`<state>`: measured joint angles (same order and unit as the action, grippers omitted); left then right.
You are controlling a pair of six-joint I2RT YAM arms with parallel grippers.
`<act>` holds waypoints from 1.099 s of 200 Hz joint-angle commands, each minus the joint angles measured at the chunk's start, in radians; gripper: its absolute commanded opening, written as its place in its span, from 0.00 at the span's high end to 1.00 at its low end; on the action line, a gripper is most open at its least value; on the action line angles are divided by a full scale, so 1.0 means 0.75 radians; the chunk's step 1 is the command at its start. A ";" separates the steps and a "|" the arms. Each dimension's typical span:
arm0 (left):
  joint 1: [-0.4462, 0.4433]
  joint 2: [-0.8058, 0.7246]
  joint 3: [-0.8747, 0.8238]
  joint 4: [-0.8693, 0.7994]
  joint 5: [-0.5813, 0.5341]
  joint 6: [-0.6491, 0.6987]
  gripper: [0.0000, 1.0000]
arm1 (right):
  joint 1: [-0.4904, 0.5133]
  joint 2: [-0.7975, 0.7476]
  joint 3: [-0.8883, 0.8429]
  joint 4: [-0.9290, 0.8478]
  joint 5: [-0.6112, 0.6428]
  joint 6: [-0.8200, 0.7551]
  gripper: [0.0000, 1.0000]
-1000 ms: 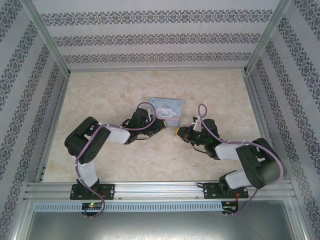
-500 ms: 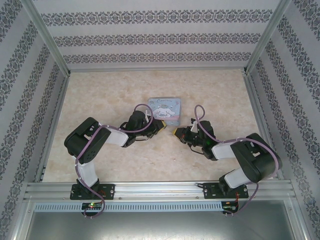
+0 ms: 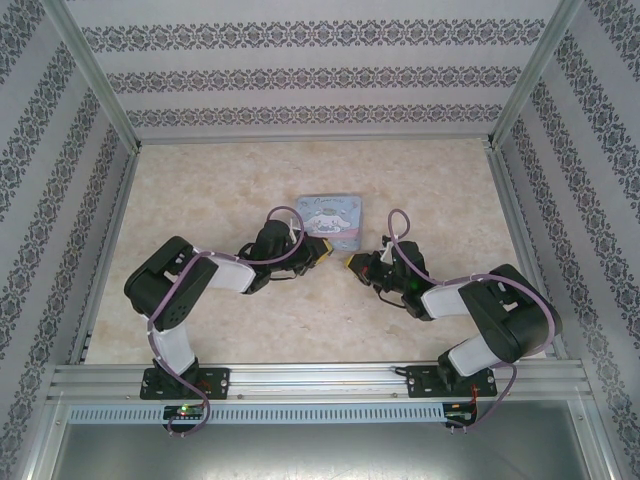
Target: Unlock a padlock with a key
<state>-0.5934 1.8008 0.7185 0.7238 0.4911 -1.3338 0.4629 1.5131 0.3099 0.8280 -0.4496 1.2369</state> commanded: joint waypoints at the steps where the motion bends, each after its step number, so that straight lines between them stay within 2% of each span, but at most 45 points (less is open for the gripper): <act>1: 0.012 -0.093 0.072 -0.068 0.035 0.061 1.00 | 0.013 0.003 0.037 0.055 0.035 0.024 1.00; 45: 0.008 -0.161 0.123 -0.222 0.027 0.140 1.00 | 0.027 -0.019 0.066 0.057 0.059 0.060 1.00; 131: 0.002 -0.125 0.140 -0.208 0.031 0.137 1.00 | 0.045 -0.100 0.077 0.034 0.117 0.106 1.00; 220: -0.005 -0.106 0.134 -0.184 0.031 0.124 1.00 | 0.047 -0.079 0.098 0.039 0.126 0.122 1.00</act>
<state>-0.5941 1.7069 0.7921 0.5663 0.4980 -1.2449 0.4889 1.4555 0.3595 0.8421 -0.3790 1.3151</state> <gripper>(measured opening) 0.096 0.058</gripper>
